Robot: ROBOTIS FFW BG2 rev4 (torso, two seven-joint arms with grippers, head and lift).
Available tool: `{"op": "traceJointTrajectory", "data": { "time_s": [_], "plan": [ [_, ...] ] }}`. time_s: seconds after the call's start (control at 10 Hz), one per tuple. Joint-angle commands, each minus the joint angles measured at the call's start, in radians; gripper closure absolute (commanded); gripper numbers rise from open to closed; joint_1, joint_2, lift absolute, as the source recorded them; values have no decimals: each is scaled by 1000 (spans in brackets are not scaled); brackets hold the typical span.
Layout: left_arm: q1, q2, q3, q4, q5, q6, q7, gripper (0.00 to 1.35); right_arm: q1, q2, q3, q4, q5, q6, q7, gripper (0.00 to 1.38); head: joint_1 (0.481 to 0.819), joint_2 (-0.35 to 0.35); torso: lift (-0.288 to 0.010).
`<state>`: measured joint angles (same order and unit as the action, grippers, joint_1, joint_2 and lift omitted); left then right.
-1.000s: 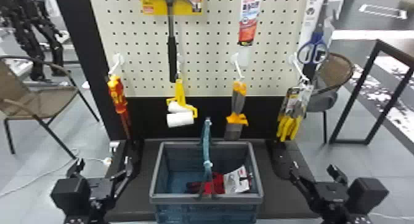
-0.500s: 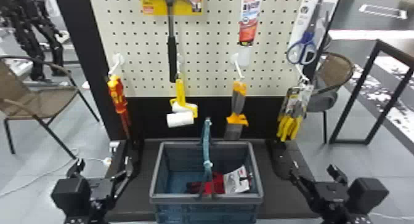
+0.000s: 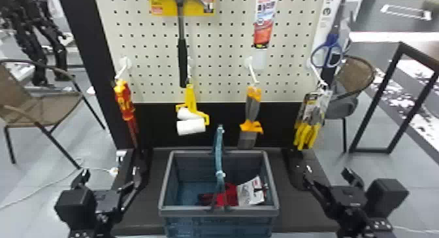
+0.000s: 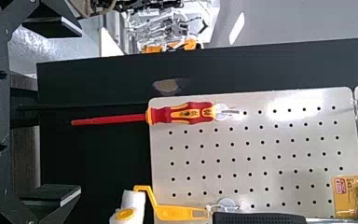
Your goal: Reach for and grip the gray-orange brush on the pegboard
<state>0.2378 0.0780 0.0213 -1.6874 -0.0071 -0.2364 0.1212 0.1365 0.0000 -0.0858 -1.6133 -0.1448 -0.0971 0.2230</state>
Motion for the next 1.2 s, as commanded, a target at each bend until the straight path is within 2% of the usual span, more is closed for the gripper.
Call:
{"op": "traceJointTrajectory", "data": {
  "time_s": [0.0, 0.4, 0.6, 0.9, 1.1],
  "plan": [
    [0, 0, 0, 0, -1, 0, 0, 124, -26, 1, 12, -13, -2, 51, 35, 160, 549, 0, -100],
    [-6, 2, -6, 5, -1, 3, 0, 124, -97, 1, 57, -19, -2, 143, 92, 160, 549, 0, -100],
    [-9, 2, -7, 9, 1, 3, 0, 124, -156, 1, 80, 16, -1, 178, 144, 160, 549, 0, -100],
    [-12, 5, -9, 11, 2, 0, 0, 124, -259, -29, 136, 84, -12, 185, 173, 160, 549, 0, -100],
    [-12, 5, -9, 11, 2, -1, 0, 124, -322, -32, 149, 156, -18, 158, 210, 160, 549, 0, -100]
  ]
}}
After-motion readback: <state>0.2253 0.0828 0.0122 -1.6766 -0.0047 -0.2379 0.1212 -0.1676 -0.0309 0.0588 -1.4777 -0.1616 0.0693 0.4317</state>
